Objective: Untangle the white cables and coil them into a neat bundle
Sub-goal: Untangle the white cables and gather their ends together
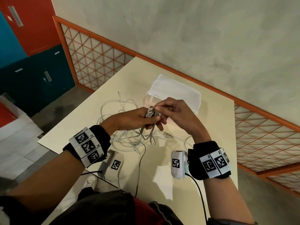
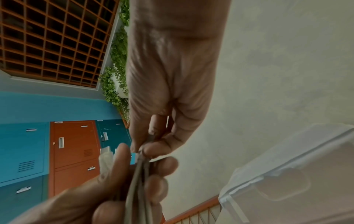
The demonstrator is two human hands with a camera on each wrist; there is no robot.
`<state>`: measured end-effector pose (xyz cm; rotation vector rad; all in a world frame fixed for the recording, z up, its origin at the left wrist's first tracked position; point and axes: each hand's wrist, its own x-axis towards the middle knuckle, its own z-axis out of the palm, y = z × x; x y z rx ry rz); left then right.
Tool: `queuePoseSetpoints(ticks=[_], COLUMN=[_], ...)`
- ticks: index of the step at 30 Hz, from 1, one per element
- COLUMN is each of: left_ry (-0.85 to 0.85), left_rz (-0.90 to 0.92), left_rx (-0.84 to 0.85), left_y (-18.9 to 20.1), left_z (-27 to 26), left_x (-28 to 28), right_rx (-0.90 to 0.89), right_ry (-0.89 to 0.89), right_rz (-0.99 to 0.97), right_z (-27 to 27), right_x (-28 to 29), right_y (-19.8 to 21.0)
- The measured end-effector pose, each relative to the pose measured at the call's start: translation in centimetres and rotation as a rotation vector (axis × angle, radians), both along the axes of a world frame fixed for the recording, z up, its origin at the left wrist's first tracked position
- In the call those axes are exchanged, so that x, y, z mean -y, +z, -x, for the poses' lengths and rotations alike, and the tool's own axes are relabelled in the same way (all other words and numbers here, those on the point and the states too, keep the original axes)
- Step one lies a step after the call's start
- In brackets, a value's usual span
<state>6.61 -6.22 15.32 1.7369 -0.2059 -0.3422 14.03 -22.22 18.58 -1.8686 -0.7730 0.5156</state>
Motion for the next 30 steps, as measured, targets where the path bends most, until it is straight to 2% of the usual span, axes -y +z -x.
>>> queuePoseSetpoints(ticks=[4, 10, 14, 19, 30], left_ry=[0.046, 0.101, 0.061, 0.12, 0.112], left_rz=[-0.052, -0.093, -0.043, 0.008, 0.076], left_rx=[0.011, 0.11, 0.078, 0.014, -0.028], left_y=[0.0, -0.4, -0.3, -0.1, 0.1], left_z=[-0.4, -1.1, -0.9, -0.5, -0.3], left_x=[-0.2, -0.1, 0.0, 0.4, 0.4], right_rx=[-0.025, -0.075, -0.093, -0.163, 0.086], right_ry=[-0.099, -0.1, -0.103, -0.05, 0.008], right_rz=[-0.057, -0.108, -0.116, -0.069, -0.031], right_z=[-0.2, -0.1, -0.1, -0.1, -0.8], right_x=[-0.3, -0.7, -0.8, -0.6, -0.6], right_y=[-0.3, -0.1, -0.1, 0.5, 0.8])
